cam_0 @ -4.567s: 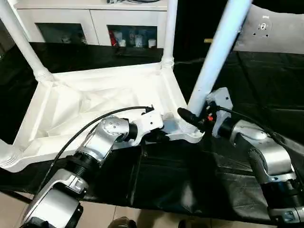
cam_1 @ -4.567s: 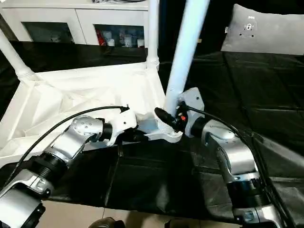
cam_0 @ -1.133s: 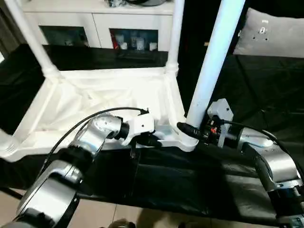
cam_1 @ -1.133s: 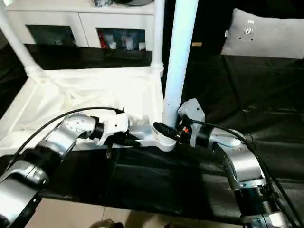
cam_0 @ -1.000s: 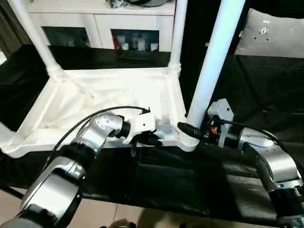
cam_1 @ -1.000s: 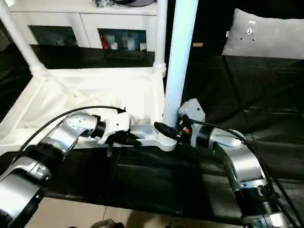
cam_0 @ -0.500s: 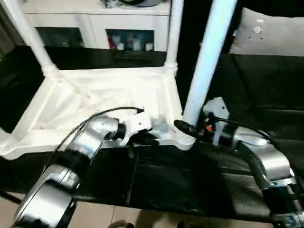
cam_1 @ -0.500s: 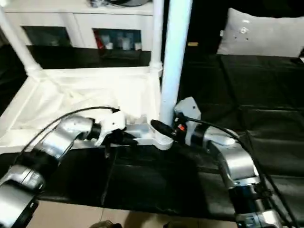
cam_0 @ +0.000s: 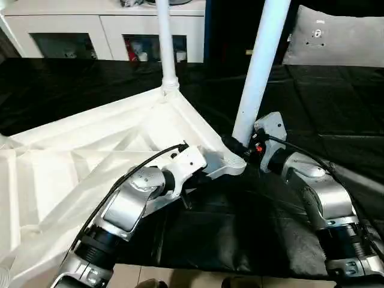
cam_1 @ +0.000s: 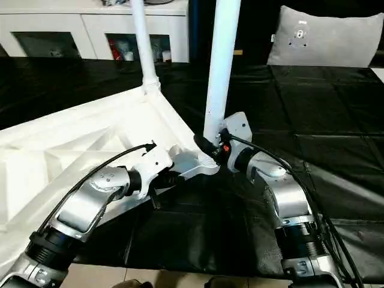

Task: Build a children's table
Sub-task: Insert table leg to table base

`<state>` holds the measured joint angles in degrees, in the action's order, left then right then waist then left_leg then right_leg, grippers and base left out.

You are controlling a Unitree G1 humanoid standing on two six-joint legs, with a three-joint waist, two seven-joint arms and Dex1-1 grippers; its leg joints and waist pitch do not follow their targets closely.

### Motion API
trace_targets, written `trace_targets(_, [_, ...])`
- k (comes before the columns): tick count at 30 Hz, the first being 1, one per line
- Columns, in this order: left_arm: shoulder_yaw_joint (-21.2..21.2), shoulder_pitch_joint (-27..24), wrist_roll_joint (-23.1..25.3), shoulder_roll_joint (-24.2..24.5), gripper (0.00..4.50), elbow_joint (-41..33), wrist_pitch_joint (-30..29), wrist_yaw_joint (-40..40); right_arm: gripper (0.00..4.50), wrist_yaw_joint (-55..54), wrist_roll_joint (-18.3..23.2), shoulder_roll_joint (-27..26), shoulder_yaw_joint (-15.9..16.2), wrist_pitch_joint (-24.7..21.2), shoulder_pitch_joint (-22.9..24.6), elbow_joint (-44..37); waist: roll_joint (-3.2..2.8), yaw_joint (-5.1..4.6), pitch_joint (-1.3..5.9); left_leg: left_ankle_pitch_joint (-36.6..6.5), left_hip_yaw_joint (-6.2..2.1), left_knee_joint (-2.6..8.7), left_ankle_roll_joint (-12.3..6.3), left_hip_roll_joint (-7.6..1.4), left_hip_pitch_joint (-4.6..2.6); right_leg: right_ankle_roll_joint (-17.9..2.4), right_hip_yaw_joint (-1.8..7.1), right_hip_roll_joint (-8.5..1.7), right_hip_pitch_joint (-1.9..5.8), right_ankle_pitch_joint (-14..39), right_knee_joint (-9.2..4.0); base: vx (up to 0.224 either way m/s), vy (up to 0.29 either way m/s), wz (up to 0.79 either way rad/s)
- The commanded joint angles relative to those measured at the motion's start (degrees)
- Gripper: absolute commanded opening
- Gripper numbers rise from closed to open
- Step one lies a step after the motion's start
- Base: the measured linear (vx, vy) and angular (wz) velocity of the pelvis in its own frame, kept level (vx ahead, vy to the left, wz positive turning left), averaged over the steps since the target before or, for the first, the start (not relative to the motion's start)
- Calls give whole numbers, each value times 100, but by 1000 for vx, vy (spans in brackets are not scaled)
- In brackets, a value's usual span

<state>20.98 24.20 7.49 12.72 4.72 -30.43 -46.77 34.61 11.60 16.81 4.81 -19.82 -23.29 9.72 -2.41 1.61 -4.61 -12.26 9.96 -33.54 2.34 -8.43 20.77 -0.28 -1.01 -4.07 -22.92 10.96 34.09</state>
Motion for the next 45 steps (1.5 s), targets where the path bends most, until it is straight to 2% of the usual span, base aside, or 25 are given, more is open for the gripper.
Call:
trace_targets(1, [197, 121, 122, 22, 0, -217, -47, -6, 189, -35, -195, -94, 319, -402, 255, 638, 9, 42, 211, -1603, -190, 523, -223, -427, -2, -1182, 232, -421, 173, 2203, -544, 0, 0, 0])
trace_targets(4, [197, 111, 184, 85, 0, -333, -218, 41, 189, -42, -125, -164, 276, -454, 270, 677, 12, 47, 203, -1771, -209, 540, -133, -429, -6, -1081, 237, -428, 154, 2457, -561, 0, 0, 0])
trace_targets(9, [225, 125, 197, 128, 0, -297, -125, 132, 189, -11, -80, -229, 232, -466, 220, 773, 25, 39, 207, -1742, -211, 541, -136, -424, 7, -1076, 239, -429, 154, 2392, -556, 0, 0, 0])
trace_targets(11, [221, 164, 207, 124, 0, -250, -88, 168, 245, 5, -37, -260, 195, -436, 177, 840, 33, 31, 207, -1747, -212, 543, -142, -424, 11, -1093, 235, -430, 154, 2405, -556, 0, 0, 0])
trace_targets(13, [215, 211, 208, 135, 0, -179, -32, 208, 259, 23, -28, -269, 185, -358, 147, 891, 25, 30, 214, -1799, -209, 536, -134, -421, -6, -1084, 238, -432, 137, 2494, -569, 0, 0, 0])
trace_targets(14, [204, 227, 214, 143, 0, -140, 13, 223, 279, 29, -33, -268, 185, -338, 142, 903, 25, 52, 229, -1706, -192, 523, -123, -426, -31, -1113, 253, -433, 121, 2372, -580, 0, 0, 0])
trace_targets(15, [206, 258, 220, 180, 0, -69, 98, 206, 294, 74, -53, -257, 178, -246, 146, 915, 33, 64, 266, -1451, -182, 502, -161, -421, -6, -1212, 250, -414, 163, 1882, -522, 0, 0, 0])
trace_targets(16, [214, 301, 246, 246, 0, 33, 230, 182, 302, 121, -61, -230, 163, -167, 174, 893, 8, 79, 255, -1364, -175, 511, -228, -422, 13, -1247, 231, -401, 164, 1667, -511, 0, 0, 0])
trace_targets(19, [229, 392, 279, 398, 0, 223, 443, 132, 326, 266, 0, -152, 110, -109, 280, 770, 7, 98, 268, -1288, -168, 492, -260, -420, 11, -1300, 229, -419, 181, 1546, -498, 0, 0, 0])
trace_targets(20, [209, 419, 262, 427, 0, 272, 474, 116, 326, 327, 21, -104, 104, -133, 331, 706, 7, 110, 284, -1165, -163, 477, -292, -424, 6, -1343, 234, -420, 193, 1316, -475, 0, 0, 0])
trace_targets(21, [195, 437, 248, 444, 0, 304, 494, 106, 347, 367, 32, -71, 102, -148, 365, 666, 11, 111, 288, -1043, -162, 470, -331, -421, 22, -1409, 221, -407, 213, 1075, -443, 0, 0, 0])
trace_targets(22, [189, 483, 240, 490, 0, 394, 575, 65, 353, 436, 54, -9, 77, -71, 446, 574, -23, 131, 311, -908, -165, 451, -373, -423, 19, -1475, 217, -422, 232, 846, -415, 0, 0, 0])
trace_targets(23, [182, 532, 231, 537, 0, 487, 659, 22, 353, 509, 76, 58, 53, 8, 531, 478, -7, 142, 308, -839, -157, 443, -412, -417, 21, -1466, 215, -412, 232, 741, -427, 0, 0, 0])
trace_targets(24, [172, 623, 217, 618, 0, 719, 852, -68, 364, 711, 146, 208, 7, 138, 728, 229, -23, 157, 335, -669, -157, 416, -475, -418, 11, -1539, 207, -412, 249, 377, -373, 0, 0, 0])
trace_targets(26, [172, 652, 211, 644, 0, 807, 925, -104, 384, 760, 161, 252, -18, 184, 795, 145, -13, 178, 342, -541, -155, 403, -576, -421, 19, -1627, 193, -414, 271, 47, -337, 0, 0, 0])
trace_targets(28, [169, 686, 142, 659, 0, 979, 1203, -197, 399, 758, 95, 339, -34, 330, 874, 65, -23, 159, 343, -614, -154, 399, -608, -421, 26, -1718, 184, -433, 287, 107, -342, 0, 0, 0])
trace_targets(29, [157, 717, 14, 660, 0, 1188, 1539, -365, 403, 677, -70, 456, -57, 572, 958, 5, -14, 172, 324, -671, -153, 401, -611, -417, 28, -1684, 184, -436, 270, 273, -389, 0, 0, 0])
trace_targets(30, [170, 748, -54, 669, 0, 1350, 1758, -501, 413, 730, -103, 574, -79, 621, 1034, -93, -21, 172, 325, -807, -141, 407, -566, -411, 7, -1645, 186, -423, 269, 511, -408, 0, 0, 0])
trace_targets(32, [195, 778, -84, 684, 0, 1476, 1915, -605, 437, 861, -75, 674, -93, 619, 1092, -188, -9, 189, 329, -817, -146, 409, -541, -423, 6, -1630, 194, -433, 287, 569, -391, 0, 0, 0])
trace_targets(34, [385, 921, -13, 815, 0, 1869, 2458, -877, 444, 1522, 267, 1026, -175, 537, 1254, -541, -14, 210, 331, -801, -150, 389, -648, -418, 22, -1607, 193, -433, 308, 539, -399, 0, 0, 0])
trace_targets(37, [487, 1015, 17, 892, 0, 2058, 2720, -1045, 447, 1717, 397, 1187, -296, 573, 1250, -638, -26, 221, 354, -653, -153, 373, -704, -434, 17, -1651, 186, -443, 304, 341, -356, 0, 0, 0])
trace_targets(38, [537, 1055, -20, 925, 0, 2153, 2968, -1283, 447, 1814, 431, 1293, -369, 609, 1151, -636, -30, 221, 364, -642, -155, 371, -708, -441, 10, -1686, 182, -446, 302, 333, -351, 0, 0, 0])
trace_targets(40, [548, 1064, -40, 930, 0, 2178, 3036, -1359, 447, 1844, 433, 1328, -378, 638, 1116, -633, -35, 223, 372, -621, -142, 361, -684, -448, -2, -1754, 181, -448, 296, 267, -332, 0, 0, 0])
trace_targets(44, [692, 1104, -133, 973, 0, 2201, 3411, -1870, 447, 2222, 366, 1530, -154, 804, 955, -613, -49, 260, 404, -424, -137, 328, -747, -456, -14, -1851, 164, -443, 301, -106, -272, 0, 0, 0])
trace_targets(45, [744, 1114, -143, 981, 0, 2214, 3497, -1989, 447, 2330, 328, 1557, -77, 833, 881, -530, -45, 301, 420, -296, -128, 303, -826, -464, -15, -1908, 156, -451, 299, -316, -242, 0, 0, 0])
